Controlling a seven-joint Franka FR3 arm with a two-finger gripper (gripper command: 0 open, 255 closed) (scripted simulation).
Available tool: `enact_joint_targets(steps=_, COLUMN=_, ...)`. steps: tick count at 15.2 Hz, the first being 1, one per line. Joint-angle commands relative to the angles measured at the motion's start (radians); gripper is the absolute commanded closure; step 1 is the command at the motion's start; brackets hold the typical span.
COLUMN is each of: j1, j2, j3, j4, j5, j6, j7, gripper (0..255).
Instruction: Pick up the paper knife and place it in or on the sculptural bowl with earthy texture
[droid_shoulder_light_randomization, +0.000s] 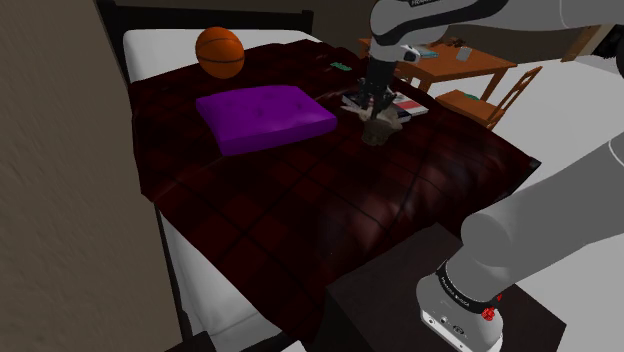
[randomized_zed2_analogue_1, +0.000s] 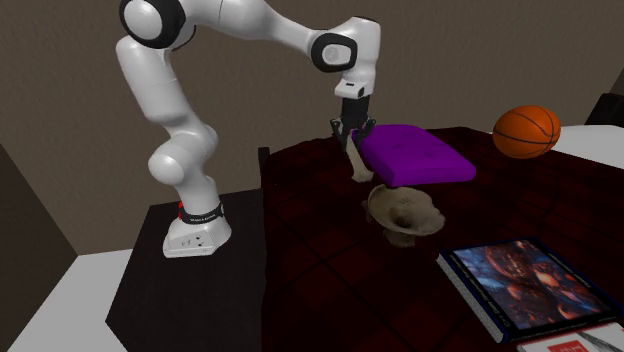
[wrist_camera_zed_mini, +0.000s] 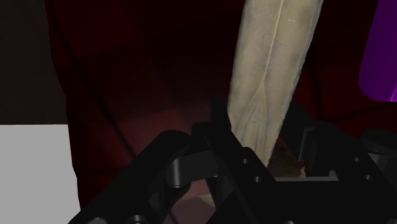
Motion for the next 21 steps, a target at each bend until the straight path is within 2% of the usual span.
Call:
enact_joint_targets(steps=1, j1=0.0, j2=-0.007, j3=-0.001, j4=0.016, j5=0.001, j6=-0.023, j7=-0.001, gripper=255)
enact_joint_targets(steps=10, j1=-0.08, j2=0.207, j3=-0.086, j4=0.274, j5=-0.052, j6=-0.07, j7=-0.144, gripper=255)
enact_joint_targets(steps=17, j1=-0.133, j2=0.413, j3=-0.135, j4=0.557, j5=-0.072, j6=-0.146, j7=-0.244, gripper=255)
enact_joint_targets(steps=18, j1=-0.136, j2=0.426, j3=-0.137, j4=0.577, j5=-0.073, j6=-0.152, j7=-0.25, gripper=255)
enact_joint_targets(steps=21, j1=-0.136, j2=0.428, j3=-0.137, j4=0.539, j5=-0.074, j6=-0.113, j7=-0.249, gripper=255)
